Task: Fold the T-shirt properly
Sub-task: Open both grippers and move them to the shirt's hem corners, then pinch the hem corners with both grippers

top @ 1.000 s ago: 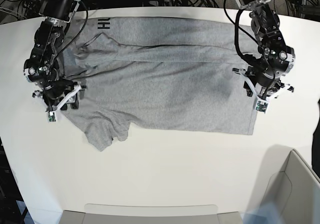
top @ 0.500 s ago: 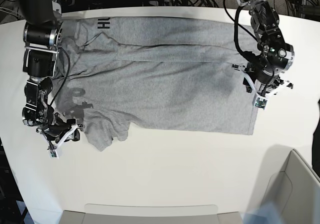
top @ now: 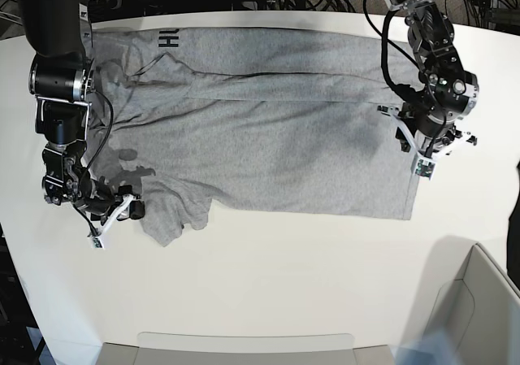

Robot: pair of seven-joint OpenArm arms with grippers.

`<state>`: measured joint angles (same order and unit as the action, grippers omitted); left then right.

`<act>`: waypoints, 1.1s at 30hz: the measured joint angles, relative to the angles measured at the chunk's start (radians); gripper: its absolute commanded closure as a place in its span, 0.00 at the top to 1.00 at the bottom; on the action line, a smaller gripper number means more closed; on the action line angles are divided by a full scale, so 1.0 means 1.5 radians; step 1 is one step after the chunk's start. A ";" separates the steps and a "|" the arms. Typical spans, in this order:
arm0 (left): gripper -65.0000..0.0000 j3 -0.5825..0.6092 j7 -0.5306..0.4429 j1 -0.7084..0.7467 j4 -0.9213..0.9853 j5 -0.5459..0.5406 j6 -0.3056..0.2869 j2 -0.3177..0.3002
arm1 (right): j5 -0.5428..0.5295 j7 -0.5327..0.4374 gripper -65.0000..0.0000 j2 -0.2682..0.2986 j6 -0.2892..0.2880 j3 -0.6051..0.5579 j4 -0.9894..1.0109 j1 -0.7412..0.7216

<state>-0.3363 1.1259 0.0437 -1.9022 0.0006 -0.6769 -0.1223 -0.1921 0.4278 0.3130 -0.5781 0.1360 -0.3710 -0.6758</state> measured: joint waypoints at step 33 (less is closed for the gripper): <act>0.52 0.046 -0.285 -0.428 0.815 0.004 -0.013 -0.142 | 0.063 -0.009 0.36 -0.026 -0.037 -0.024 0.009 -0.015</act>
<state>-0.2680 0.6983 -0.5983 -0.6796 0.0071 -0.6964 -0.3351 -0.0978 0.4141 0.2741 -0.6331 0.1005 -0.3569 -0.6979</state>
